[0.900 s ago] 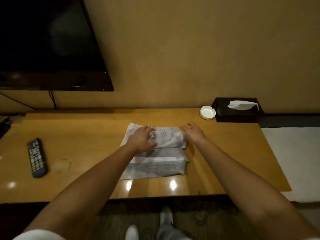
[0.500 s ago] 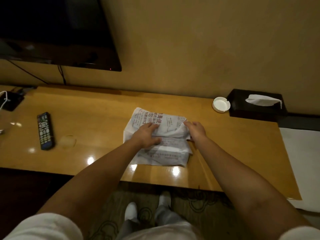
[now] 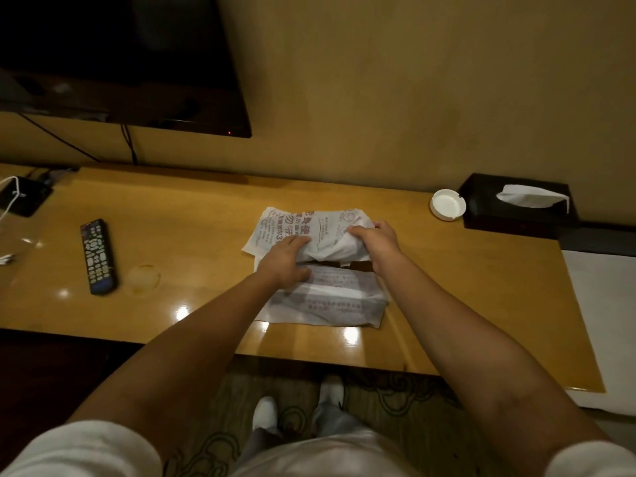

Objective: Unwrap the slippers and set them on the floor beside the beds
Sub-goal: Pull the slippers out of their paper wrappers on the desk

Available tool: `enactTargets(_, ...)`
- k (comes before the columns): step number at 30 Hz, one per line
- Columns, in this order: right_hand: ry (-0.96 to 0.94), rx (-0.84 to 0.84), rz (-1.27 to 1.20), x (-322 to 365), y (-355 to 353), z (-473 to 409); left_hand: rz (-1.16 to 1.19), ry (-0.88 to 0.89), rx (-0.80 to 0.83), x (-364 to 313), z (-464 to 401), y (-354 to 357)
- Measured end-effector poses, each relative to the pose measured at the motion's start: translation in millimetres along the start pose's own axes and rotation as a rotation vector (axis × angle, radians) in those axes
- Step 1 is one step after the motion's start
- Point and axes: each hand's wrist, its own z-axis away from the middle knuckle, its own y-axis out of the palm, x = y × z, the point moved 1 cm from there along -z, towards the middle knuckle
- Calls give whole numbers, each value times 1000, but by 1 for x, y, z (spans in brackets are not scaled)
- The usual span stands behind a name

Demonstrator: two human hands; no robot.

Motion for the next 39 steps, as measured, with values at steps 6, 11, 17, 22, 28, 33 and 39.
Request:
enactTargets(6, -105, 1, -1, 21, 13, 28, 71, 48, -53, 2, 13, -24)
enactTargets(11, -240, 7, 32, 47, 22, 62, 11, 202, -279, 3, 31, -70)
enactTargets(17, -346, 77, 81, 70, 38, 110, 155, 383, -350, -6, 57, -116)
enactTargets(22, -432, 179, 177, 83, 53, 155, 351, 502, -240, -11, 84, -141)
enactTargets(28, -505, 242, 132, 76, 52, 200, 586, 375, 28, 15, 122, -142)
enactTargets(33, -488, 303, -1, 52, 58, 228, 826, 418, 112, 32, 153, -119)
enactTargets(39, -651, 91, -109, 45, 61, 257, 962, 331, 78, 43, 178, -90)
